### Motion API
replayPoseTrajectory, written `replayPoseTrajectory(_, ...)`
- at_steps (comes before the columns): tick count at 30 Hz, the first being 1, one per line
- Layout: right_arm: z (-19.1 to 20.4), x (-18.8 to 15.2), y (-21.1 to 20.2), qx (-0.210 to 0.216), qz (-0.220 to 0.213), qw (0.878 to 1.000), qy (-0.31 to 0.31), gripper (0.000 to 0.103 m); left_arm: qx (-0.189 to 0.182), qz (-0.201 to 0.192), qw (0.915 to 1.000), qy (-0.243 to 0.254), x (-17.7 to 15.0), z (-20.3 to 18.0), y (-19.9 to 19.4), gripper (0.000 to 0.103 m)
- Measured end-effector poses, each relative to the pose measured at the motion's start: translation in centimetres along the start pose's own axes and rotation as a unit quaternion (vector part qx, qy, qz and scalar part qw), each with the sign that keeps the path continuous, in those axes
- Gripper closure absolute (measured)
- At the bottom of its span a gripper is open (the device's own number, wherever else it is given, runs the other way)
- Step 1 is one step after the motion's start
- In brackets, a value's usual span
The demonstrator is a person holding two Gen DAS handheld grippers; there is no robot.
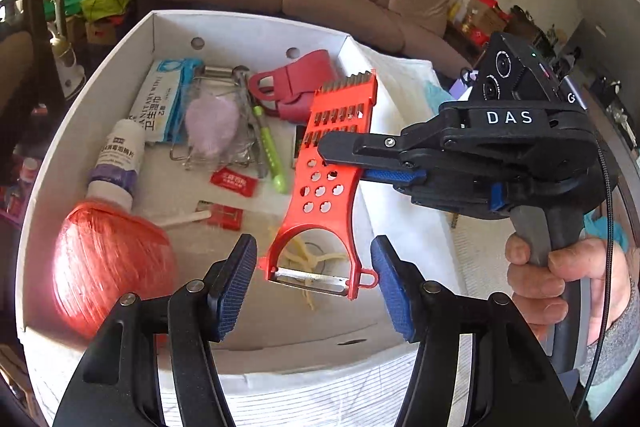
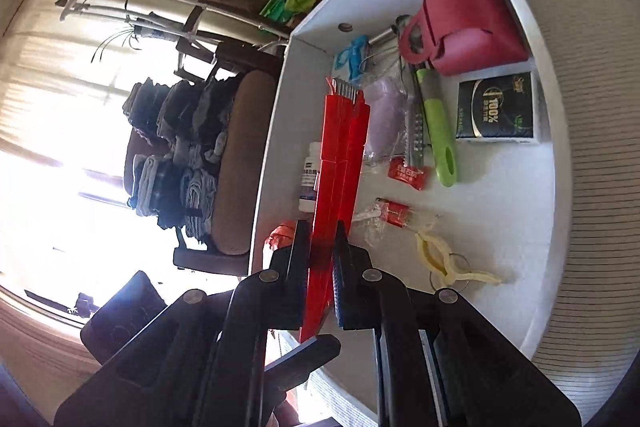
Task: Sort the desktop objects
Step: 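Carry the red grater-peeler with the right gripper into the white box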
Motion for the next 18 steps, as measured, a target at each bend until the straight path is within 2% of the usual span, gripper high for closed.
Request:
replayPoseTrajectory(10,-2.0,-2.1,4.3,-0.076,0.039,0.996,-0.009,0.093,0.036,0.01,0.9991,0.02,-1.1,1.3,0.3,0.04)
replayPoseTrajectory(18,-2.1,-2.7,6.6,-0.126,0.079,0.988,-0.043,0.09,0.045,0.012,0.9989,0.007,-1.2,2.1,0.0,0.038)
Point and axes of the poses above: each gripper's, at about its wrist camera, not at the fingertips, and y roughly the way its jaws point, z to its left, x to its top, the point moved 5 cm from there along y, roughly the way its jaws point, and after that the axes turned 13 degrees about -z, right-handed, at the moved point
